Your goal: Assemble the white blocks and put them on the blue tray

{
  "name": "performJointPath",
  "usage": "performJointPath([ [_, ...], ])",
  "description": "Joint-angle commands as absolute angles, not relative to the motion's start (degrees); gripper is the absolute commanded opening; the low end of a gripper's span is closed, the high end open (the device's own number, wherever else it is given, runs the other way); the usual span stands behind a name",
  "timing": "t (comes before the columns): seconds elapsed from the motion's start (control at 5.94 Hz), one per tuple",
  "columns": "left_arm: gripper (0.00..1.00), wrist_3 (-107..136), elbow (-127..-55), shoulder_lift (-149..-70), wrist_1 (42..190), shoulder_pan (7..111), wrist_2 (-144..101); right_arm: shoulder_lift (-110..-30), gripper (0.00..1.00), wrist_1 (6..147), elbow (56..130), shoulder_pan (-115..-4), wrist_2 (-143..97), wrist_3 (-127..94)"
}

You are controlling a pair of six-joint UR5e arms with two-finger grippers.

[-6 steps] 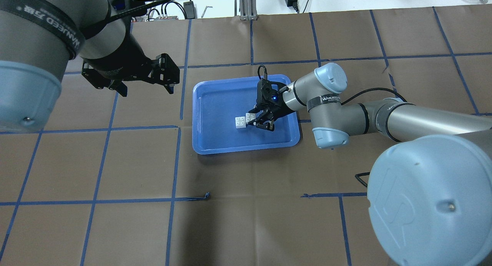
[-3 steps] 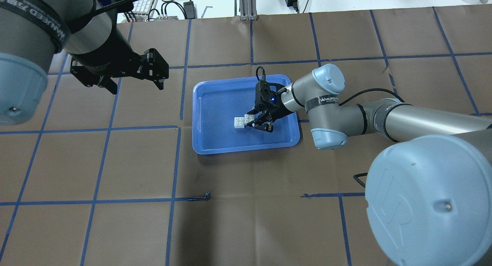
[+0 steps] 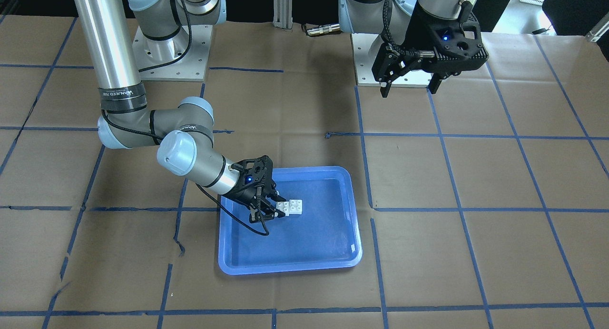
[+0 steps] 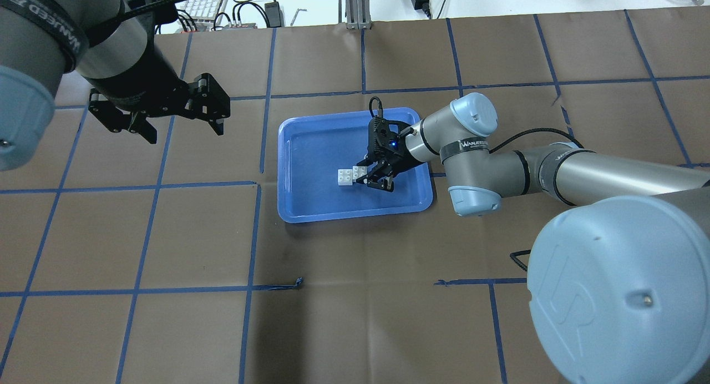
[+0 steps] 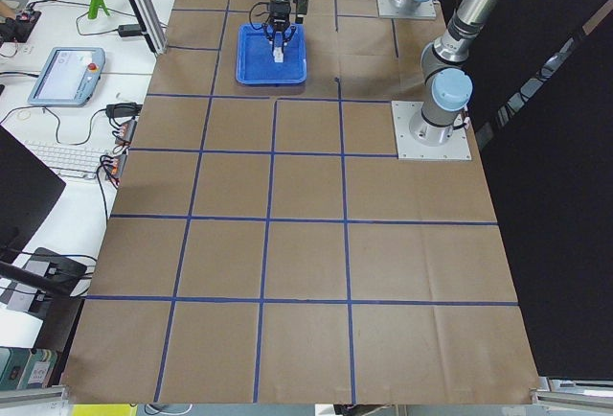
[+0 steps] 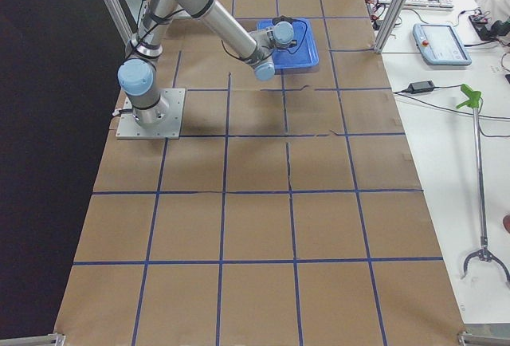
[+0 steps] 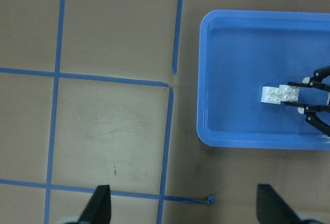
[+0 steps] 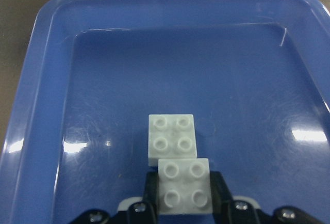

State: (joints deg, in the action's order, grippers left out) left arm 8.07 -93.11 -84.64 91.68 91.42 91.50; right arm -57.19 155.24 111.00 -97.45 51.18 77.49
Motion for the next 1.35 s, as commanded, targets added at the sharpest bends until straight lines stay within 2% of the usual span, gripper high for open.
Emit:
performJointPath([
  [0.0,0.99,8.26,-89.24,-85.51,99.12,90.27,91.41,-57.30,0.28,155.21,111.44,-97.47,51.24,77.52],
  [0.34,0.99,8.35,-86.57,-85.69,99.58,88.86,91.41,-57.39,0.28,155.30,111.97,-97.47,51.24,77.52],
  [1.18,0.99,7.39,-88.68,-86.22,91.24,88.77,91.23,-57.22,0.29,155.74,111.80,-97.47,50.80,77.52],
])
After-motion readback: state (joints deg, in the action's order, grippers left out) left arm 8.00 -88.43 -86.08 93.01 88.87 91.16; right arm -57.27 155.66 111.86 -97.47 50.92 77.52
